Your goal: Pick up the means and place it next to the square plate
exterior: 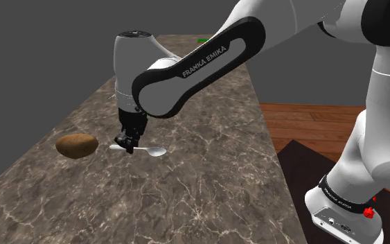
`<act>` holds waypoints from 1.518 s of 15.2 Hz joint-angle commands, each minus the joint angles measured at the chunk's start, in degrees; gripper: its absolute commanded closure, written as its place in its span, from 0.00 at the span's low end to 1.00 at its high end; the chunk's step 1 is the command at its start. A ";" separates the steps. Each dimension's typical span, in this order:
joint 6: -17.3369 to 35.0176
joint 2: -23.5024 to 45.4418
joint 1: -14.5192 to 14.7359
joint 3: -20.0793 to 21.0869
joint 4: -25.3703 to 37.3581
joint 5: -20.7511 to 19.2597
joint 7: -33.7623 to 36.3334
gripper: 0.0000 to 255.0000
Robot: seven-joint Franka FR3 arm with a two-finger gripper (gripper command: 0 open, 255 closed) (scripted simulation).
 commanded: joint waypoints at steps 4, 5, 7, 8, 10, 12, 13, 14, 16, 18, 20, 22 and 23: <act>-3.34 -1.57 -0.23 0.33 1.86 0.72 -0.25 1.00; -4.03 -1.86 -0.27 0.38 2.27 0.85 -0.30 1.00; -5.40 -2.39 -0.34 0.48 3.14 1.09 -0.38 1.00; -6.09 -2.65 -0.37 0.52 3.60 1.21 -0.41 1.00; -6.57 -3.01 -1.35 0.27 3.66 1.83 -1.92 1.00; -6.76 -3.29 -3.22 -0.31 3.43 2.87 -4.85 1.00; -6.90 -3.35 -4.13 -0.61 3.42 3.36 -6.30 1.00; -7.06 -3.36 -5.03 -0.91 3.48 3.81 -7.72 1.00; -7.49 -3.23 -6.78 -1.57 3.81 4.64 -10.53 1.00; -8.02 -2.90 -8.45 -2.25 4.43 5.37 -13.26 1.00; -8.66 -2.36 -10.10 -2.93 5.33 5.99 -15.90 1.00; -9.41 -1.61 -11.69 -3.60 6.52 6.51 -18.44 1.00; -9.83 -1.17 -12.46 -3.95 7.22 6.74 -19.68 1.00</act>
